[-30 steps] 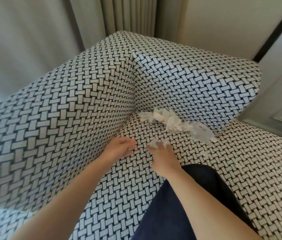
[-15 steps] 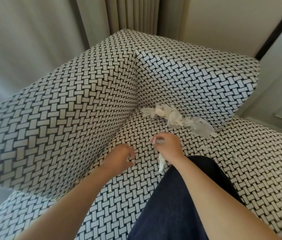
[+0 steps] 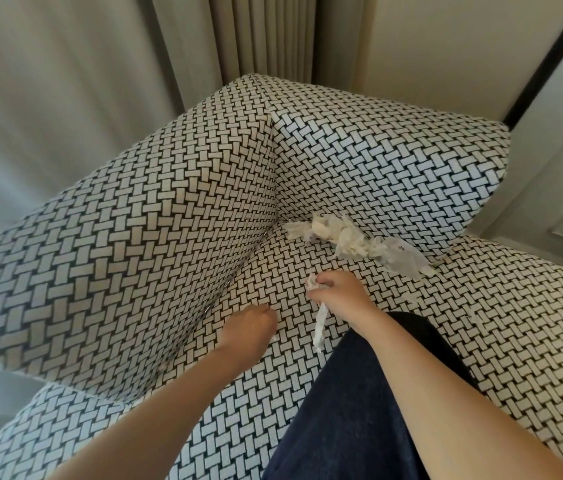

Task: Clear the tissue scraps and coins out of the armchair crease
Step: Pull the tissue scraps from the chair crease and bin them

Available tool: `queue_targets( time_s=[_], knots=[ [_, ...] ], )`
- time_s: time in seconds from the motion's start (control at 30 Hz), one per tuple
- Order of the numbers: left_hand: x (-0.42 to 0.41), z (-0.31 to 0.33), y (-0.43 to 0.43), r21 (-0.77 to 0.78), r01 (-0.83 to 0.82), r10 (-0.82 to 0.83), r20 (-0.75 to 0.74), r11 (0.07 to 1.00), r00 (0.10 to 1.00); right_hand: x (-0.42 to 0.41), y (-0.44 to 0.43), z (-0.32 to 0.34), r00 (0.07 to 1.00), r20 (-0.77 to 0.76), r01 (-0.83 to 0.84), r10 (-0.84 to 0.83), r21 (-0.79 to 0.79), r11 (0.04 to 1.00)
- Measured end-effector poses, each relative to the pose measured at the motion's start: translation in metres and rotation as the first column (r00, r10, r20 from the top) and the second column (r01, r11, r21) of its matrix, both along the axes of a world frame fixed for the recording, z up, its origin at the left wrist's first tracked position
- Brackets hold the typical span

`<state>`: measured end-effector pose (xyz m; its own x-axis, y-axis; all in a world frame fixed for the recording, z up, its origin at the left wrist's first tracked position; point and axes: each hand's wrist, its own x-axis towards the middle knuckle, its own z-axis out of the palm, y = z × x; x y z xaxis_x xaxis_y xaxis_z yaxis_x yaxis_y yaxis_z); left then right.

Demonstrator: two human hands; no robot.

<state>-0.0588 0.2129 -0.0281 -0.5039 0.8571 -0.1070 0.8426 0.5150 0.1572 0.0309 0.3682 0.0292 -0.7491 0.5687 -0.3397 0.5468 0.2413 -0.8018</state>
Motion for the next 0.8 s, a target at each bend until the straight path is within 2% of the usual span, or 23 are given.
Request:
queue_targets(
  time_s=[0.13, 0.3, 0.47, 0.57, 0.7, 0.8],
  knots=[
    [-0.005, 0.004, 0.000, 0.062, -0.204, 0.178, 0.290, 0.977, 0.940, 0.003, 0.000, 0.001, 1.000, -0.006, -0.028, 0.028, -0.006, 1.000],
    [-0.007, 0.017, 0.003, 0.142, -0.376, 0.246, 0.542, 0.916, 0.804, 0.002, 0.000, 0.001, 0.997, 0.009, -0.082, 0.081, 0.017, 0.997],
    [0.001, 0.034, 0.015, 0.231, -0.469, 0.206, 0.676, 0.853, 0.708, 0.003, -0.005, 0.004, 0.980, 0.009, -0.196, 0.197, -0.049, 0.979],
    [0.006, 0.044, 0.025, 0.232, -0.504, 0.171, 0.757, 0.832, 0.631, 0.004, -0.008, 0.007, 0.968, -0.037, -0.252, 0.250, -0.076, 0.965],
    [0.008, 0.053, 0.038, 0.196, -0.623, 0.175, 0.858, 0.757, 0.482, 0.004, -0.008, 0.007, 0.961, -0.171, -0.210, 0.215, 0.048, 0.977],
    [0.003, 0.061, 0.043, 0.177, -0.671, 0.161, 0.898, 0.720, 0.410, 0.003, -0.007, 0.004, 0.956, -0.236, -0.149, 0.176, 0.128, 0.981]
  ],
)
